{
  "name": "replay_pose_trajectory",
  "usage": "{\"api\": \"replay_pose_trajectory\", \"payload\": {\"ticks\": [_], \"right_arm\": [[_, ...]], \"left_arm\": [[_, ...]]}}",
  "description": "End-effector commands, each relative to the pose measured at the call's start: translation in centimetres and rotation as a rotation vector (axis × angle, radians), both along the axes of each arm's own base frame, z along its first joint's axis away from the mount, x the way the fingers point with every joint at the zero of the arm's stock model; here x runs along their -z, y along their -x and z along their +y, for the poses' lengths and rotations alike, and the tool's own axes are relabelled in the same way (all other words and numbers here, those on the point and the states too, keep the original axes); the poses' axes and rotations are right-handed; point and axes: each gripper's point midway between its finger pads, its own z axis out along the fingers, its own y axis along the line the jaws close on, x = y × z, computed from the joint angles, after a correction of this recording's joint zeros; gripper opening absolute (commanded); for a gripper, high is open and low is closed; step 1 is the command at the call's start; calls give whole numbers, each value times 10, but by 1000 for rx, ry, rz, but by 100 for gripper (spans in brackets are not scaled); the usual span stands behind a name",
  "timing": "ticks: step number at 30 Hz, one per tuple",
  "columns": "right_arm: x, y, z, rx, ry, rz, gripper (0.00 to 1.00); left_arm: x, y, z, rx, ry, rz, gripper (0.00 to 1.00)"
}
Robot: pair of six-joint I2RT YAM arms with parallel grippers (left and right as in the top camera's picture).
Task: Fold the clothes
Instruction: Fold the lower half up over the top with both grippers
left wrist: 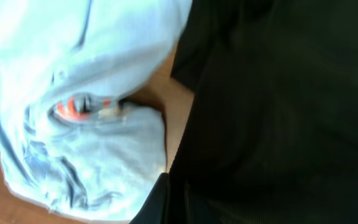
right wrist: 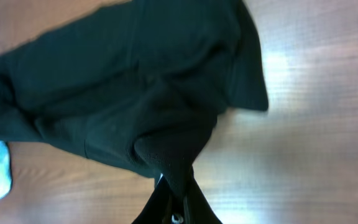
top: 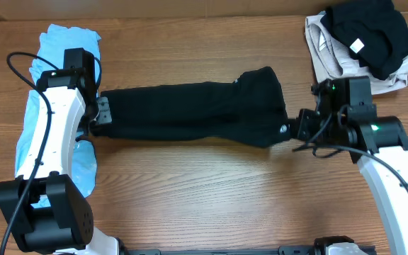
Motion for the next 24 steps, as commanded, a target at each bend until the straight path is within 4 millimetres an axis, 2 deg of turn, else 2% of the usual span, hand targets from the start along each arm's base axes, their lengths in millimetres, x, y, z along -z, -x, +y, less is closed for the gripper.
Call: {"api": "replay_pose_trajectory", "payload": {"ticks": [1,8,13,17,18,19,20,22,24], "right_arm": [[5,-26,-5,15,27,-34,4],[30,-76,-1,15,22,-91,4],[42,-100,1,15,19,-133,4],[48,-112,3,14,15,-154,4],[51,-114,4,11,16,-154,8],[54,-115,5,9,16,-150,22],[56,-115,6,8,16,-146,34],[60,-115,6,6,16,-134,58],[60,-115,8,2,10,-134,67]], "left_arm": [[7,-11,-1,-28,34,-47,4],[28,-54,-7,-9,79,-206,4],[62,-72,-5,-7,78,-204,4],[89,-79,-4,-9,80,-185,4],[95,-81,-4,-9,80,-180,9],[100,-82,-4,-10,80,-176,17],[104,-83,-4,-10,81,-174,35],[108,-83,-3,-11,81,-171,59],[106,-85,-2,-12,80,-176,76]]}}
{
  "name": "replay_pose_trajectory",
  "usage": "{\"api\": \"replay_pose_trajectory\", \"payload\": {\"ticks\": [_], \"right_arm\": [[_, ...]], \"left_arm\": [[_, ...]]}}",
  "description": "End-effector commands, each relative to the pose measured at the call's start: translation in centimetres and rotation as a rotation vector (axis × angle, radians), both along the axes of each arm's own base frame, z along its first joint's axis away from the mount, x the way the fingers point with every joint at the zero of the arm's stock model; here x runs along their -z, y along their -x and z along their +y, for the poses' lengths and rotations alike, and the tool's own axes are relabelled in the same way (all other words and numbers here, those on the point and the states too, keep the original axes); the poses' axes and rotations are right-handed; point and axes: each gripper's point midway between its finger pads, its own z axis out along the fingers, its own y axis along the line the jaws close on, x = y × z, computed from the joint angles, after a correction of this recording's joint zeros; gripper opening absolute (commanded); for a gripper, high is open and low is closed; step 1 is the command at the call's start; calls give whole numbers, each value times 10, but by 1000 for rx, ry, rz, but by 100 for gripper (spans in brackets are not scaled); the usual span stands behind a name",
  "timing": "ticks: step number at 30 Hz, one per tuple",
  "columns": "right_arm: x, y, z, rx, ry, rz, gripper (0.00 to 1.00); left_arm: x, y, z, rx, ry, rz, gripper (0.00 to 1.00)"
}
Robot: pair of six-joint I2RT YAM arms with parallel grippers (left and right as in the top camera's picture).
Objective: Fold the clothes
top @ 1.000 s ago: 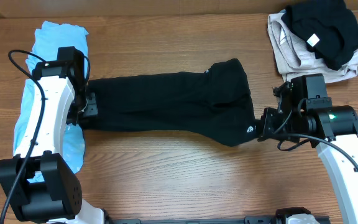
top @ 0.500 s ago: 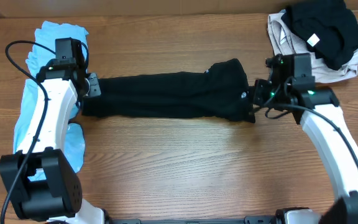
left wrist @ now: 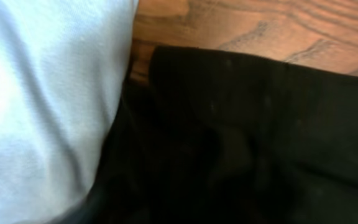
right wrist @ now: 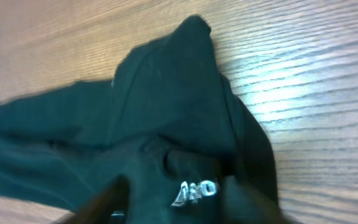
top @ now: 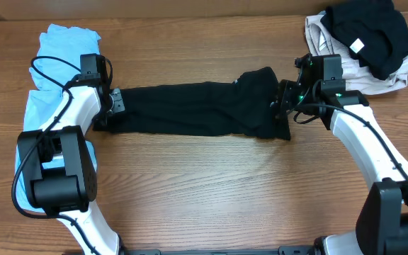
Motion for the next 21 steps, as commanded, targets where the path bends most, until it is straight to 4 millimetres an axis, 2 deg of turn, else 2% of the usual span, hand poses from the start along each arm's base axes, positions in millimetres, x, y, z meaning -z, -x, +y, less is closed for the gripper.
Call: {"api": "replay_pose_trajectory", "payload": {"ticks": [1,4,6,8,12,17,21], "right_arm": [[-10,-7,2,-7,0,-32,72],[-19,-6,2,-8,-3,-53,76],[-28,-5,3,-14,-12,-69,76],[-35,-1,4,-17,-16,-78,76],[-35,6,4,-18,-14,-58,77],[-31,11,3,-32,-1,-34,77],[-30,12,3,-35,1,-33,77]], "left_arm": [[0,-1,6,-17,7,1,83],[-11,-1,11,-25,17,21,100],[-17,-1,13,10,30,31,100],[-19,-5,4,125,85,23,100],[-11,-10,-11,287,148,3,100],[8,-9,-17,321,181,29,99],[16,-7,-22,336,205,45,98]]}}
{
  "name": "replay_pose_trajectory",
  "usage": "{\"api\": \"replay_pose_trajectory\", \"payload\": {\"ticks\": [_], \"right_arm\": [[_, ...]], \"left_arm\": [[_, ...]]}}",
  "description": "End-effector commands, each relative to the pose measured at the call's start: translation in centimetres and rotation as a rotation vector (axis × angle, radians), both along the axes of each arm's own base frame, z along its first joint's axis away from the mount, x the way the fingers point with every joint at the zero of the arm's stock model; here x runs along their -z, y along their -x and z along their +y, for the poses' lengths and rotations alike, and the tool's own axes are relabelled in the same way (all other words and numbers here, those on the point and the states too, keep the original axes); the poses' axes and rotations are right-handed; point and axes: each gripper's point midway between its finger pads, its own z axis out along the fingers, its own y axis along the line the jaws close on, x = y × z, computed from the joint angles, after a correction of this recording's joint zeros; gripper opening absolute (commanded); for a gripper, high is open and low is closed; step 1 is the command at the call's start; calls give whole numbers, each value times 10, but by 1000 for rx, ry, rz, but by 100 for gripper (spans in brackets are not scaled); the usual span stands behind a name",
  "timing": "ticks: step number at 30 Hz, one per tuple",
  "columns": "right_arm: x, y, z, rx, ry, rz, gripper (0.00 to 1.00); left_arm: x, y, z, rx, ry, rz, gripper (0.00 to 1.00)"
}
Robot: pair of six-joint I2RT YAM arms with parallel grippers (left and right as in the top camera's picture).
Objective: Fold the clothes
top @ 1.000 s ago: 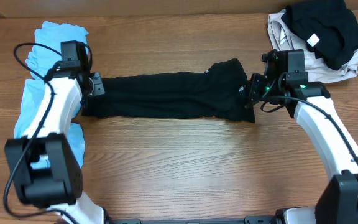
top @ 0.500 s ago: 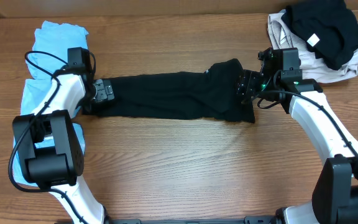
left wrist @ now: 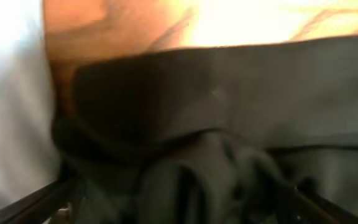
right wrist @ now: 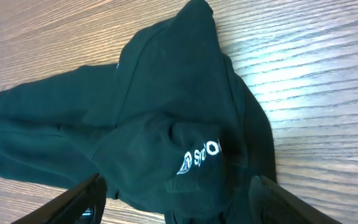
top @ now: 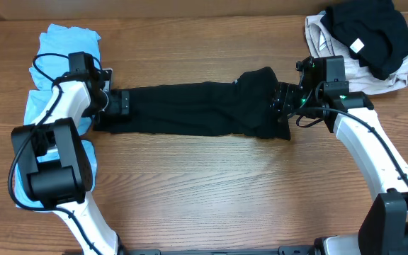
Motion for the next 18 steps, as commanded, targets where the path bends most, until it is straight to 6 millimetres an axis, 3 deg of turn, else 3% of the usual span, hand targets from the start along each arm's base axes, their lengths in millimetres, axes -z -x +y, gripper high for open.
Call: {"api": "replay_pose_trajectory", "payload": {"ticks": [1,13,14,16,18], "right_arm": [[-18,-5,3,-21,-2,-54,77],[-18,-5,3,-24,0,-55,81],[-18,-5,3,-25,0,-54,81],[-18,-4,3,-25,1,-51,81],[-18,-4,3,-25,1,-51,81]], "left_arm": [[9,-1,-9,58,42,9,98],[11,1,8,31,-35,24,100],[12,2,10,29,-45,27,94],[12,3,14,23,-69,32,71],[12,4,16,21,-79,37,41]]}}
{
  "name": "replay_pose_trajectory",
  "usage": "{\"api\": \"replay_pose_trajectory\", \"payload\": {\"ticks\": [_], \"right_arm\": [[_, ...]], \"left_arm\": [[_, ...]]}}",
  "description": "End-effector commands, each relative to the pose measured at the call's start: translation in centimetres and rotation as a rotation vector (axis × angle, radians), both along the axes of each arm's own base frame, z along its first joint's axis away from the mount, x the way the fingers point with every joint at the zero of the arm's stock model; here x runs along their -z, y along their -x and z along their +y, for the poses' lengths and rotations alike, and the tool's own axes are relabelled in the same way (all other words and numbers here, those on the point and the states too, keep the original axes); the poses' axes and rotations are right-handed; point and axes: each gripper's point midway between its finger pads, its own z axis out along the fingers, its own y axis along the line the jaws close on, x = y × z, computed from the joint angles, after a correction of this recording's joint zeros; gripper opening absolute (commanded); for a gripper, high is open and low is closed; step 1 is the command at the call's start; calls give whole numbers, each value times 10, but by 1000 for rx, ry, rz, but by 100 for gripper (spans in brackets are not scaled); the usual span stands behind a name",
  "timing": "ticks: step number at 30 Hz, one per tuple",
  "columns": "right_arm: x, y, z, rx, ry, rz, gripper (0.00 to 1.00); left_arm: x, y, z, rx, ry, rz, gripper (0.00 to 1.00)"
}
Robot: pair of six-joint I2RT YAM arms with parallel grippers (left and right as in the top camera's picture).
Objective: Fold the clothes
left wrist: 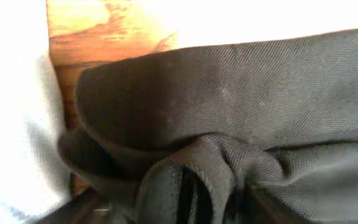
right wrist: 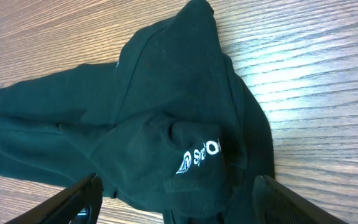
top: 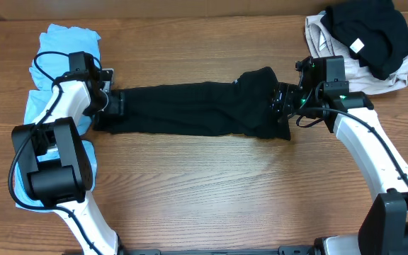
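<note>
A long black garment (top: 190,110) lies stretched left to right across the wooden table (top: 211,191). At its left end sits my left gripper (top: 114,105). In the left wrist view this gripper (left wrist: 176,205) is partly open, its fingers on either side of a bunched fold of the black fabric (left wrist: 229,81). My right gripper (top: 282,99) is at the right end. It (right wrist: 176,199) stands wide open over the bunched black cloth (right wrist: 160,93), which bears a white logo (right wrist: 202,154).
A light blue garment (top: 62,42) lies at the far left under the left arm and shows as a pale cloth (left wrist: 11,124) beside the black fabric. A pile with a black piece on beige clothes (top: 363,35) sits at the back right corner.
My left gripper's fingers have come closer together around the fold of black fabric, and the gripper sits slightly further left. The right gripper and the garment have not moved.
At first both grippers were shut on the two ends of the black garment, holding it stretched out. Then it lay a little further back, the grippers low at its ends. Later both stood wide open there; now the left has narrowed on a fold.
</note>
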Motion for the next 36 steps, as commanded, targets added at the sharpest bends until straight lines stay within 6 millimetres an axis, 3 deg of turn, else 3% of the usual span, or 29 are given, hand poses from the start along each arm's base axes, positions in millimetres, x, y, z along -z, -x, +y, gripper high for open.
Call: {"api": "replay_pose_trajectory", "payload": {"ticks": [1,5,10,15,17,21,24,36], "right_arm": [[-18,-5,3,-14,-6,-49,81],[-18,-5,3,-14,-5,-48,81],[-18,-5,3,-14,-6,-48,81],[-16,-2,2,-10,2,-35,81],[-15,-2,2,-16,6,-36,81],[-15,-2,2,-23,9,-38,81],[-15,-2,2,-25,11,-39,81],[-15,-2,2,-31,16,-40,81]], "left_arm": [[10,3,10,-5,-43,31,31],[10,3,10,-4,-42,30,7],[5,3,9,-14,-38,36,4],[-38,3,18,-24,-78,91,4],[-71,-2,17,-22,-71,88,4],[-115,-13,-1,12,-19,50,4],[-128,-17,-18,48,-13,33,4],[-112,-7,-116,275,-17,88,4]]}}
